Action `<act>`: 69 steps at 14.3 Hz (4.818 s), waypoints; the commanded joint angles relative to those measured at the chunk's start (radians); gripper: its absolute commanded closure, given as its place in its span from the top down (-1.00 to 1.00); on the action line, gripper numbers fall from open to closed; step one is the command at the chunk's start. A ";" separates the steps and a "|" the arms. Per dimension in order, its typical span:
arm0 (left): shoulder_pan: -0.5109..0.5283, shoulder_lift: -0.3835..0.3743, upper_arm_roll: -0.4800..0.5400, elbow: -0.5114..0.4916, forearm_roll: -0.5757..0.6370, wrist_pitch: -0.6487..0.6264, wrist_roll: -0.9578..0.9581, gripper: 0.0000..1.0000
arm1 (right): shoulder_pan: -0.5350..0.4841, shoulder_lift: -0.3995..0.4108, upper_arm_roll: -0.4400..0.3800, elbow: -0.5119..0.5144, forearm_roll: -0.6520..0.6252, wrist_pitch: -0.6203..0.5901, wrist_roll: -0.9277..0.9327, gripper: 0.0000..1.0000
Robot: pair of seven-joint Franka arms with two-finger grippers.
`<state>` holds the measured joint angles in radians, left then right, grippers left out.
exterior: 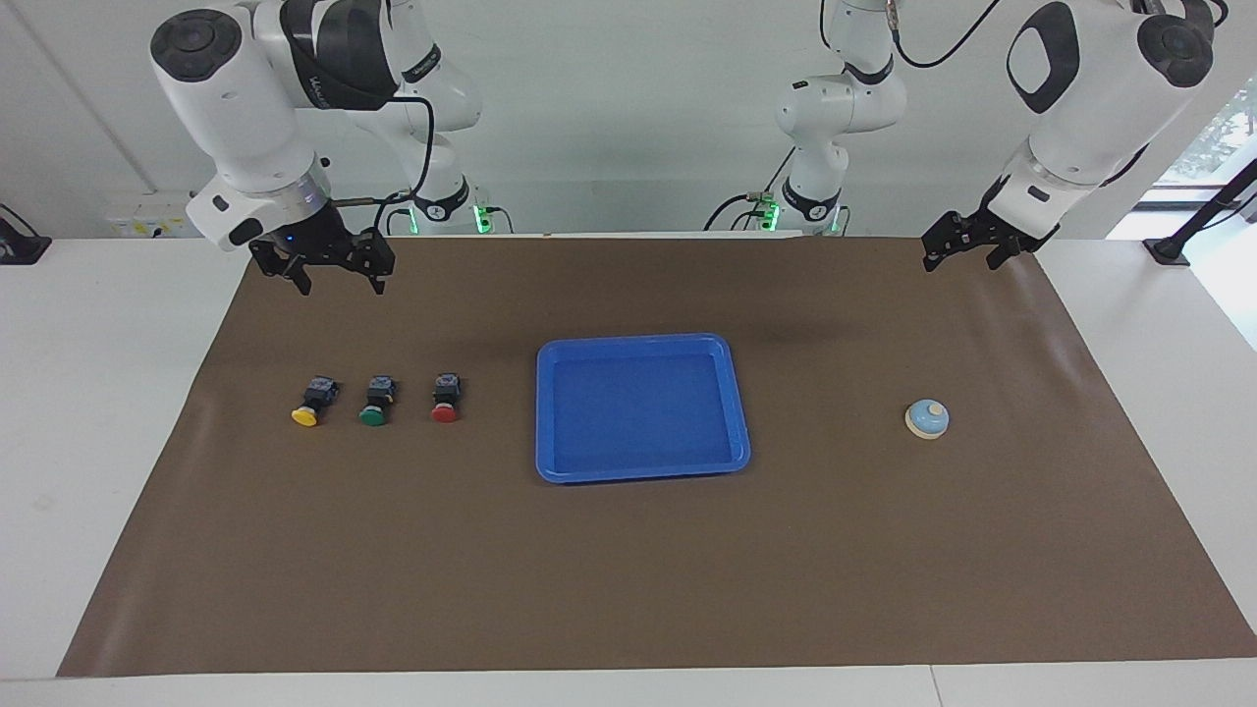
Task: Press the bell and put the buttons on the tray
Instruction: 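Lift the left gripper off the bell and draw it back, then lower the right gripper onto the yellow-capped button and grasp it, then carry the yellow button with the right gripper over the blue tray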
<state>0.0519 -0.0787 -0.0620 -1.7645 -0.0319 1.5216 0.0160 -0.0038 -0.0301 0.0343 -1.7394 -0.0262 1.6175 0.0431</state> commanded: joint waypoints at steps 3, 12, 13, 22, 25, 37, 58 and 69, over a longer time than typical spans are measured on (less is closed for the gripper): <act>-0.026 -0.033 0.019 -0.024 0.012 -0.024 -0.002 1.00 | -0.030 -0.007 0.007 -0.003 0.009 -0.016 -0.023 1.00; -0.180 -0.036 0.178 -0.044 0.012 -0.006 -0.018 1.00 | -0.125 0.034 0.006 -0.045 0.009 0.102 -0.129 1.00; -0.181 -0.035 0.180 -0.046 0.012 0.002 -0.018 1.00 | -0.151 0.059 0.006 -0.046 0.009 0.120 -0.141 1.00; -0.122 0.103 0.119 0.079 0.004 -0.026 -0.014 1.00 | -0.239 0.072 0.004 -0.445 0.009 0.574 -0.252 1.00; -0.121 0.097 0.108 0.077 0.010 -0.043 -0.016 1.00 | -0.252 0.073 0.004 -0.509 0.009 0.660 -0.252 1.00; 0.026 0.085 -0.021 0.068 0.009 -0.047 -0.018 1.00 | -0.285 0.147 0.004 -0.516 0.008 0.734 -0.252 1.00; -0.058 0.079 0.074 0.066 0.010 -0.037 -0.018 1.00 | 0.281 0.220 0.010 -0.144 -0.012 0.406 0.243 -1.00; -0.058 0.079 0.074 0.066 0.010 -0.037 -0.018 1.00 | 0.452 0.484 0.013 -0.032 0.000 0.608 0.524 -1.00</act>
<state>0.0036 0.0077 0.0038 -1.7052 -0.0317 1.4959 0.0047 0.4542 0.4404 0.0422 -1.7827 -0.0271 2.2071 0.5444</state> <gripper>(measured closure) 0.000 0.564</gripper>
